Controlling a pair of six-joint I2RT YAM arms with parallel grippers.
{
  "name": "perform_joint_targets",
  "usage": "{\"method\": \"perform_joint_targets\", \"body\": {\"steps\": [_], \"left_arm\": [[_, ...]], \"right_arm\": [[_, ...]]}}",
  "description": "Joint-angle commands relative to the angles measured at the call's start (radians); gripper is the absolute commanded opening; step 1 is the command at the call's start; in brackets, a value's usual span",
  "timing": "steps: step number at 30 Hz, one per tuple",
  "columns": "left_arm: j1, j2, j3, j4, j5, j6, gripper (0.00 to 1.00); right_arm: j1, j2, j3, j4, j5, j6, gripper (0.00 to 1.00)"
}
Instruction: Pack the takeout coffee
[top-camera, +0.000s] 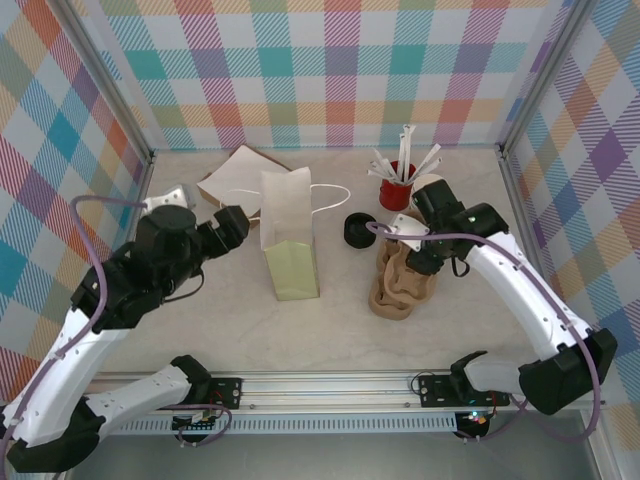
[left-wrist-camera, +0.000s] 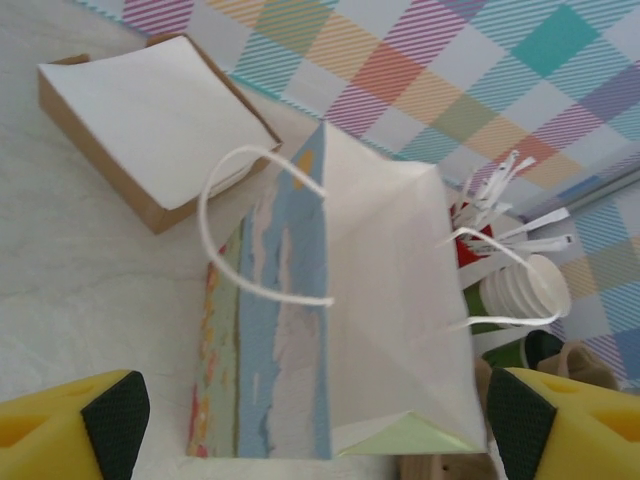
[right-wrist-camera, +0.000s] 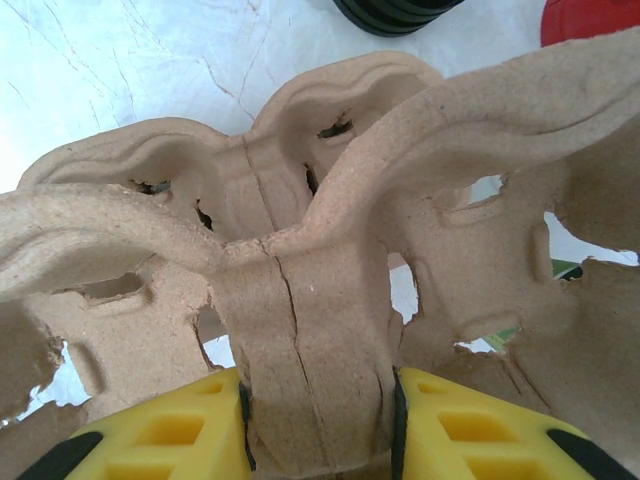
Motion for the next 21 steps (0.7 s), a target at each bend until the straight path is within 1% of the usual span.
{"method": "perform_joint_targets", "body": {"steps": [1, 2, 4, 7, 11, 16, 21], "left_arm": [[0.086, 0.079, 0.089, -0.034, 0.189, 0.107, 0.89], [0.113, 0.113, 0.114, -0.043, 0.234, 0.127, 0.89], [0.144, 0.173, 0.152, -0.061, 0.281, 0.162, 0.89], [0.165, 0.268, 0.207, -0.100, 0.299, 0.220, 0.86], [0.171, 0.370, 0.251, -0.148, 0.250, 0.275, 0.81], [0.173, 0.444, 0.241, -0.150, 0.193, 0.302, 0.74], [0.173, 0.489, 0.235, -0.129, 0.185, 0.323, 0.62]], "right_arm": [[-0.004, -0.051, 0.021, -0.036, -0.023, 0.039, 0.36], [-0.004, -0.066, 0.027, -0.039, -0.037, 0.052, 0.36], [-0.003, -0.093, 0.038, -0.044, -0.064, 0.066, 0.36], [-0.003, -0.141, 0.053, -0.048, -0.119, 0.085, 0.36], [-0.002, -0.197, 0.073, -0.040, -0.196, 0.112, 0.36], [-0.003, -0.227, 0.123, -0.037, -0.283, 0.154, 0.36], [-0.001, -0.229, 0.177, -0.002, -0.401, 0.201, 0.35]]}}
